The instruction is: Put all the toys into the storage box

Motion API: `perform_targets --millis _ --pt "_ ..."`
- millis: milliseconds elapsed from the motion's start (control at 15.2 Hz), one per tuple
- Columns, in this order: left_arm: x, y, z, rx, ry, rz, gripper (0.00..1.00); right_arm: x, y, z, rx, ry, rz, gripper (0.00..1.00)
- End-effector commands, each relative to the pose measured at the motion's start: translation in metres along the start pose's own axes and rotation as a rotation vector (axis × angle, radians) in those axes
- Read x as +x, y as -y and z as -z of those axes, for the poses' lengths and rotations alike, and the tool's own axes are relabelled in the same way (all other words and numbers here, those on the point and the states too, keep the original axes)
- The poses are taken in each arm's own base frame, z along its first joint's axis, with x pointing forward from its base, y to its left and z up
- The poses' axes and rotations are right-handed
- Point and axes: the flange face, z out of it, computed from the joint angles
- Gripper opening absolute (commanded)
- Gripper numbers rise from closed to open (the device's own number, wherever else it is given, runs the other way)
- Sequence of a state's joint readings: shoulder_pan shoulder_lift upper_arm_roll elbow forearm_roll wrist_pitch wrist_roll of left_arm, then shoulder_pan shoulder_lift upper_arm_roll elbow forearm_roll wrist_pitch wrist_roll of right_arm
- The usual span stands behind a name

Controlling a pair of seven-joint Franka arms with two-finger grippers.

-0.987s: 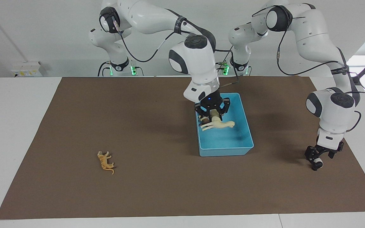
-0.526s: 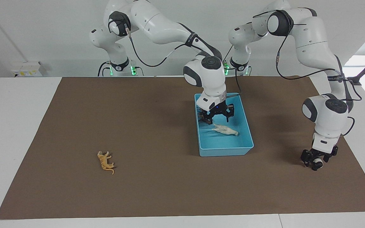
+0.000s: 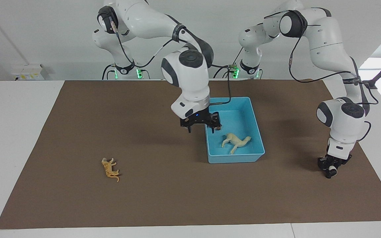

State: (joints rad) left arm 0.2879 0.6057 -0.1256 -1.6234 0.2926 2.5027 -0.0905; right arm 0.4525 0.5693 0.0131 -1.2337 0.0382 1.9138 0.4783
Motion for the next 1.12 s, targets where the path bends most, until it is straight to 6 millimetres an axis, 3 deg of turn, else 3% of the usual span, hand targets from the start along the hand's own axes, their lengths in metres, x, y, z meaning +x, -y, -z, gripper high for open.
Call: perform_targets --millis 0,66,132,329,395,526,592,658,724,789,921,1053 --pt "0.029 -0.032 0.048 0.009 0.094 0.027 0.01 0.019 -0.093 -0.022 -0.033 0.028 0.174 1.0" --pt "0.032 -0.042 0.065 0.014 0.124 0.058 0.01 0.025 -0.125 -0.027 -0.039 0.035 0.222 1.0" --pt "0.032 -0.059 0.1 0.024 0.141 0.096 0.01 0.03 -0.152 -0.033 -0.041 0.039 0.262 1.0" --pt "0.007 -0.137 0.18 0.007 0.231 0.211 0.03 0.032 -0.23 -0.052 -0.047 0.036 0.361 1.0" --pt "-0.004 -0.167 0.199 -0.016 0.274 0.244 0.04 0.028 -0.251 -0.061 -0.05 0.019 0.387 1.0" --pt "-0.029 -0.227 0.218 -0.002 0.33 0.256 0.05 0.018 -0.268 -0.09 -0.055 -0.012 0.441 1.0" --pt "-0.046 -0.253 0.219 0.001 0.339 0.26 0.13 0.018 -0.28 -0.099 -0.058 -0.025 0.442 1.0" --pt "-0.067 -0.276 0.217 0.007 0.345 0.27 0.29 0.018 -0.289 -0.108 -0.06 -0.022 0.454 1.0" --pt "-0.081 -0.292 0.214 -0.003 0.323 0.269 0.79 0.02 -0.292 -0.115 -0.061 -0.023 0.484 1.0" --pt "-0.088 -0.298 0.214 -0.008 0.315 0.255 1.0 0.021 -0.298 -0.118 -0.064 -0.031 0.501 1.0" --pt "-0.087 -0.297 0.229 -0.012 0.304 0.252 1.0 0.023 -0.312 -0.118 -0.067 -0.034 0.508 1.0" --pt "-0.082 -0.283 0.254 -0.011 0.294 0.263 1.0 0.023 -0.313 -0.118 -0.069 -0.038 0.516 1.0"
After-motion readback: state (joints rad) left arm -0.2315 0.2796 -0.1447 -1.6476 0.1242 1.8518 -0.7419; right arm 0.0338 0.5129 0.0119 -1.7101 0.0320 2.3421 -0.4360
